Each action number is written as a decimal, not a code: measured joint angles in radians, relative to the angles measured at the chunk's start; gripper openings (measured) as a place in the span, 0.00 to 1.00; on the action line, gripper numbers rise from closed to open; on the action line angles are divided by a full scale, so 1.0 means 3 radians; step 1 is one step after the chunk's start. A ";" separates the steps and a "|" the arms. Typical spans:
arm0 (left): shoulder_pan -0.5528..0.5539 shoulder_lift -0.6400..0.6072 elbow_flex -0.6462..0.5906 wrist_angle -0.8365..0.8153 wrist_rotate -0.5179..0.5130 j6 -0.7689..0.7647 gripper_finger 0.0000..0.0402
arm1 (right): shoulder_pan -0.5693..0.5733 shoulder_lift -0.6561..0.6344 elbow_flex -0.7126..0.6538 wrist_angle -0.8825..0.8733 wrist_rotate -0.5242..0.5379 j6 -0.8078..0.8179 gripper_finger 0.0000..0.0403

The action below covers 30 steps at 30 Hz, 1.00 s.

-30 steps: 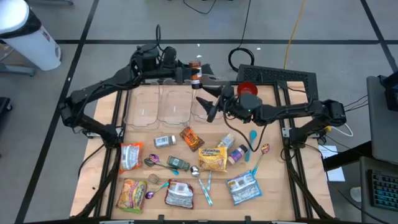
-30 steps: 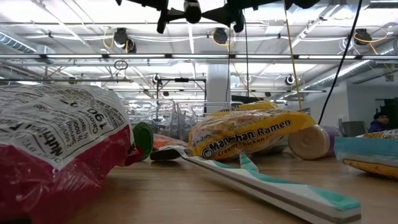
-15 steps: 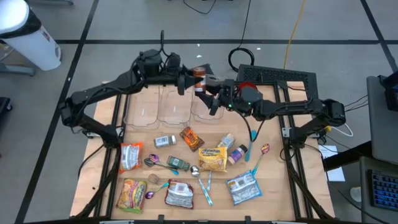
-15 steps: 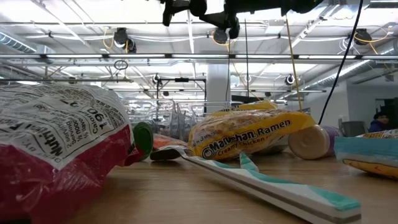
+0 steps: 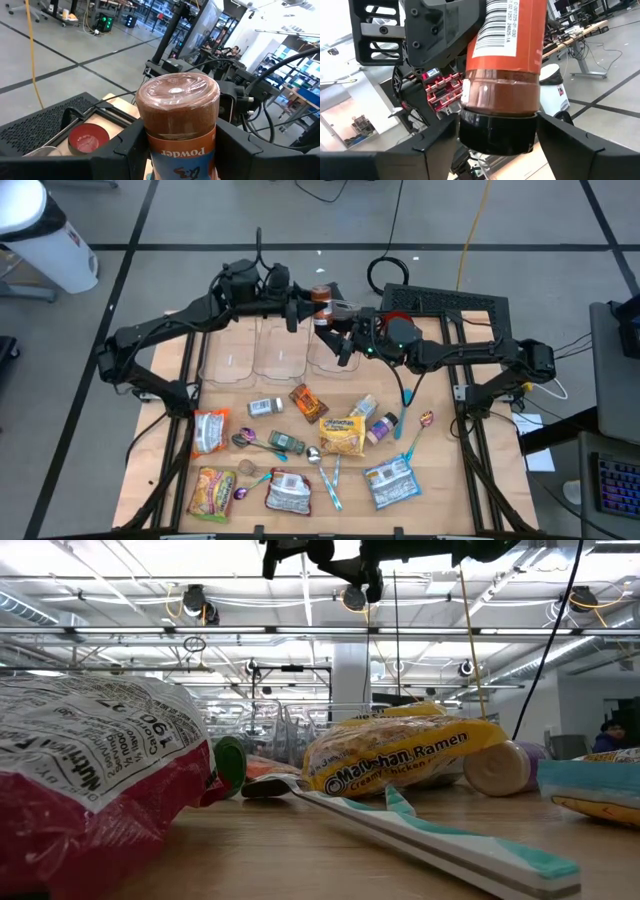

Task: Pick & Place Food Item
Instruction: Adjust the orange spice bottle in the left transparent bin

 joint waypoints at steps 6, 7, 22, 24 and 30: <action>0.0002 -0.0003 0.0000 -0.0062 -0.0001 0.0037 0.46 | 0.0000 0.0003 0.0000 0.0003 0.0000 -0.0067 0.51; 0.0002 -0.0004 0.0000 -0.0071 -0.0001 0.0040 0.46 | 0.0000 0.0005 0.0000 0.0014 0.0001 -0.0076 0.50; -0.0001 -0.0010 0.0005 -0.0352 0.0013 0.0159 0.46 | -0.0006 -0.0059 -0.0004 -0.0097 -0.0116 -0.0241 0.49; -0.0001 -0.0010 0.0008 -0.0430 0.0022 0.0185 0.46 | -0.0020 -0.0116 -0.0004 -0.0233 -0.0155 -0.0259 0.49; 0.0000 -0.0005 0.0008 -0.0495 0.0087 0.0235 0.46 | -0.0027 -0.0254 -0.0009 -0.0531 -0.0174 -0.0418 0.49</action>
